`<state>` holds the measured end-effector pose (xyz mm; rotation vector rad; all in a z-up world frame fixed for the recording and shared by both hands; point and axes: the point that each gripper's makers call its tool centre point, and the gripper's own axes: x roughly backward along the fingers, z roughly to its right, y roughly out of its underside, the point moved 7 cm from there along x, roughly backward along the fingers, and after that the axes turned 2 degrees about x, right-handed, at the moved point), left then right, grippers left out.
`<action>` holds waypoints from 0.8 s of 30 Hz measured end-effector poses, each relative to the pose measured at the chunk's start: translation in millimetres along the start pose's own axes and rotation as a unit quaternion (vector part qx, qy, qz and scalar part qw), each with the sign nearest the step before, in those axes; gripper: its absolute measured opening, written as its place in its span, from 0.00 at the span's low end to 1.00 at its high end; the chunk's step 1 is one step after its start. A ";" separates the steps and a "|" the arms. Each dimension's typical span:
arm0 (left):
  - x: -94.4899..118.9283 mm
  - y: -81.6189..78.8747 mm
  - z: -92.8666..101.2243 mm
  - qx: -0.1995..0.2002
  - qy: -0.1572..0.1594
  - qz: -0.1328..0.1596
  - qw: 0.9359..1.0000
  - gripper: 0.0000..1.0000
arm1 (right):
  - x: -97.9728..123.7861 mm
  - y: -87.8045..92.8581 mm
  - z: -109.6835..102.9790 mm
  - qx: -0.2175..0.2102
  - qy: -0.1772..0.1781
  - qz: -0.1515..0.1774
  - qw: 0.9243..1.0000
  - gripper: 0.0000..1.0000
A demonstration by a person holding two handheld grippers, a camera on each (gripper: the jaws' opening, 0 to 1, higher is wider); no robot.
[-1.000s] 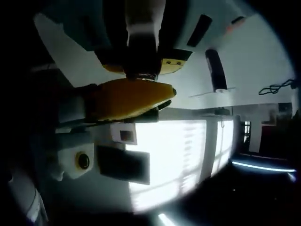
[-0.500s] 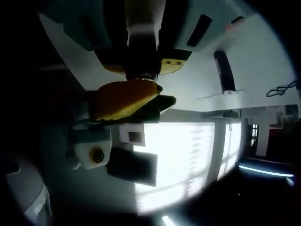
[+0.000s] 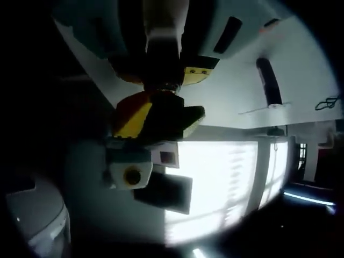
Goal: Pick up cosmetic bottle twist off cap place on table pick up cap screw tight cap place on table
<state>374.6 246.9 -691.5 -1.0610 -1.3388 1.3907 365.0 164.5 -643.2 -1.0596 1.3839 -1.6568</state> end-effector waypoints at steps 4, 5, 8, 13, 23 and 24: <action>-0.4 0.2 1.7 -0.002 0.008 0.000 1.000 0.14 | -0.1 -0.9 0.6 0.018 -0.046 0.011 0.999 0.16; -0.5 0.2 1.9 -0.002 0.008 -0.001 1.000 0.14 | 0.3 0.0 1.5 0.017 -0.051 0.014 0.998 0.16; -0.7 0.3 2.4 -0.001 0.013 -0.001 1.000 0.14 | 0.9 0.5 2.5 0.029 -0.077 0.020 0.996 0.16; -1.1 0.5 3.9 0.000 0.021 -0.001 1.000 0.14 | 0.7 1.1 3.3 0.016 -0.122 0.021 0.992 0.16; -0.3 1.0 7.7 0.004 0.039 0.001 0.999 0.14 | 4.5 2.3 15.4 0.003 -0.222 0.022 0.975 0.16; 0.0 1.0 7.9 0.005 0.039 0.001 0.999 0.14 | 4.4 2.3 17.0 0.004 -0.225 0.022 0.974 0.16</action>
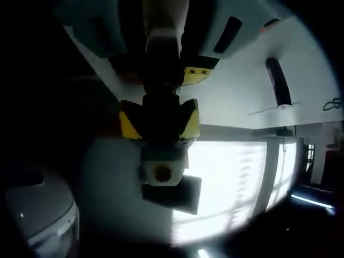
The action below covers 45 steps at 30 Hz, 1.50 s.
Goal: Pick up cosmetic bottle twist off cap place on table pick up cap screw tight cap place on table
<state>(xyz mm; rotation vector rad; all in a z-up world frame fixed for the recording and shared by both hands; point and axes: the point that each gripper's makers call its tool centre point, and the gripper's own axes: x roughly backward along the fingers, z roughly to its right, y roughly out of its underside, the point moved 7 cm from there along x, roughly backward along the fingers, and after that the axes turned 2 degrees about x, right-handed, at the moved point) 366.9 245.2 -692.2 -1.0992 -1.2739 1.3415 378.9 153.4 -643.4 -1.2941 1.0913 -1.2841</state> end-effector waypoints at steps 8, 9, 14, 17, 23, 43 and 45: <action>-0.3 0.2 1.5 0.000 0.003 0.001 1.000 0.14 | 2.5 0.3 0.1 -0.001 -0.010 0.003 1.000 0.16; -0.3 0.2 1.4 0.001 0.003 0.002 1.000 0.14 | 1.7 0.0 0.0 -0.001 -0.010 0.004 1.000 0.16; -0.2 0.2 1.9 0.000 0.004 0.001 1.000 0.14 | 0.0 -1.7 -0.6 0.001 -0.007 0.008 1.000 0.16; -0.1 0.1 2.2 0.000 0.004 0.001 1.000 0.14 | -0.1 -2.8 0.0 0.002 -0.008 0.009 1.000 0.16; -0.1 -0.1 2.1 -0.001 0.003 0.001 1.000 0.14 | 42.2 3.4 15.6 0.006 -0.007 0.001 1.000 0.16; -1.5 0.2 0.4 -0.003 -0.005 0.003 1.000 0.14 | 55.9 -18.1 19.2 -0.005 0.034 0.042 0.999 0.16; -1.6 0.2 -0.8 -0.005 -0.010 0.004 1.000 0.14 | 57.8 -20.1 19.4 0.000 0.042 0.044 0.998 0.16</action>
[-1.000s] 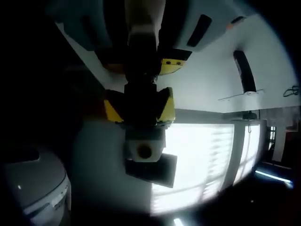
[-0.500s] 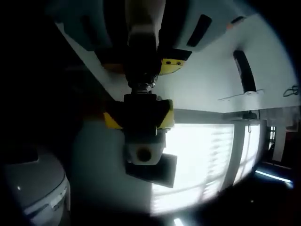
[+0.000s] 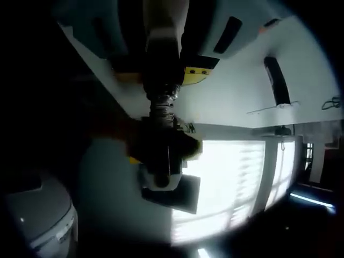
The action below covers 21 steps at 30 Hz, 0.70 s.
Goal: Pick up cosmetic bottle twist off cap place on table pick up cap screw tight cap place on table
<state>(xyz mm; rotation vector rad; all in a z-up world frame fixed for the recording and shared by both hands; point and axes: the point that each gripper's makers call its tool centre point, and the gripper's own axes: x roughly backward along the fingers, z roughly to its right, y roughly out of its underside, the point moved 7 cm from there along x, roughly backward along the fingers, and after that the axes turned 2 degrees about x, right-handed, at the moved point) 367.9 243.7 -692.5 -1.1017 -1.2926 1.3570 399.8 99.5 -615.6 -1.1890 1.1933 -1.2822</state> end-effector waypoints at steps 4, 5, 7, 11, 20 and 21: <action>-0.4 0.1 -2.6 -0.005 -0.014 0.005 1.000 0.14 | 1.5 -5.0 -1.5 0.004 0.010 0.008 1.000 0.16; -0.4 0.1 -3.1 -0.005 -0.015 0.006 1.000 0.14 | 2.3 -6.0 -1.7 0.006 0.013 0.010 1.000 0.16; -0.4 0.2 -4.3 -0.003 -0.019 0.008 1.000 0.14 | 5.1 -7.5 -0.7 0.010 0.024 0.013 1.000 0.16; -0.6 0.1 -7.8 -0.001 -0.028 0.010 1.000 0.14 | 11.4 -11.4 1.7 0.011 0.048 0.027 0.998 0.16; -1.6 -0.9 -18.9 -0.021 -0.076 0.016 0.997 0.14 | 23.5 -18.9 -3.7 0.011 0.081 0.056 0.995 0.16; -2.1 -0.9 -20.0 -0.021 -0.080 0.016 0.996 0.14 | 25.7 -19.3 -4.9 0.011 0.087 0.060 0.994 0.16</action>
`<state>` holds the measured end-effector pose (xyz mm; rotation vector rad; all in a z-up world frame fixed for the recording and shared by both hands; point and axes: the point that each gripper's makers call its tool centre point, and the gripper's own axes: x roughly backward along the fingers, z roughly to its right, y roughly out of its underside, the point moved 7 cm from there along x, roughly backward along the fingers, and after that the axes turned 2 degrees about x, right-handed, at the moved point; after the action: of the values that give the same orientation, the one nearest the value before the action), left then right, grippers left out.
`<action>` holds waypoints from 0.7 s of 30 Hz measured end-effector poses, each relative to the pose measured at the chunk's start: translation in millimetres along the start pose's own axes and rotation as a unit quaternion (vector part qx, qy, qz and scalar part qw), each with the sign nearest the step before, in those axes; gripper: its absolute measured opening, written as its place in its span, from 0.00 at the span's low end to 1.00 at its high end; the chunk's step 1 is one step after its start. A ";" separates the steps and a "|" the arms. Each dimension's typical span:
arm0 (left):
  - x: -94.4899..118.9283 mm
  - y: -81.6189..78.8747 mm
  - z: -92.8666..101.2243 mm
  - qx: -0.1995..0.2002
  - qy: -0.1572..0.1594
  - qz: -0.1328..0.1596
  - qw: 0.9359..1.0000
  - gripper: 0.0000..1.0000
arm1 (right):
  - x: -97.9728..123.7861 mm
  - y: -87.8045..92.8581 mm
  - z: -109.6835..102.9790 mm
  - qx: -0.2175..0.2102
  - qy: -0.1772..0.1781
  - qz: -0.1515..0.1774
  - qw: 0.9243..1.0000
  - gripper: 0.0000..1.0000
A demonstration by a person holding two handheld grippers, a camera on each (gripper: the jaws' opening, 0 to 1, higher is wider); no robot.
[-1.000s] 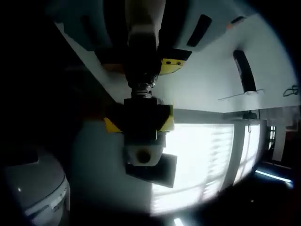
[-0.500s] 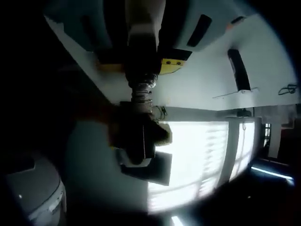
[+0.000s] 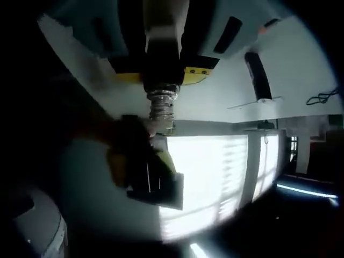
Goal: Pick up cosmetic bottle twist off cap place on table pick up cap screw tight cap place on table
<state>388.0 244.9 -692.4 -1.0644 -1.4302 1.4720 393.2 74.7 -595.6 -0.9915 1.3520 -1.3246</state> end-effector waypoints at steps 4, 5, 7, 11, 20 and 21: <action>-7.1 0.7 -5.7 0.008 -0.016 0.000 1.000 0.14 | 7.0 1.5 -4.3 0.003 0.013 0.002 1.000 0.16; -9.2 0.9 -7.3 0.009 -0.022 0.000 1.000 0.14 | 8.4 2.4 -6.5 0.000 0.014 0.003 1.000 0.16; -12.1 1.1 -10.3 0.009 -0.032 0.000 0.999 0.14 | 12.2 4.0 -10.5 0.000 0.018 0.005 1.000 0.16; -16.0 1.1 -16.0 0.014 -0.063 0.002 0.998 0.14 | 21.8 7.0 -15.3 -0.005 0.031 0.012 0.999 0.16; -37.5 -3.7 -28.2 0.014 -0.108 0.016 0.994 0.14 | 33.7 17.8 -30.5 -0.021 0.055 0.030 0.998 0.16; -39.7 -3.5 -29.8 0.012 -0.111 0.015 0.994 0.14 | 34.8 19.6 -32.5 -0.023 0.057 0.031 0.998 0.16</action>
<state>428.9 217.0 -687.6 -0.9335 -1.5502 1.6680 355.7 49.2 -620.0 -0.9078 1.4936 -1.3255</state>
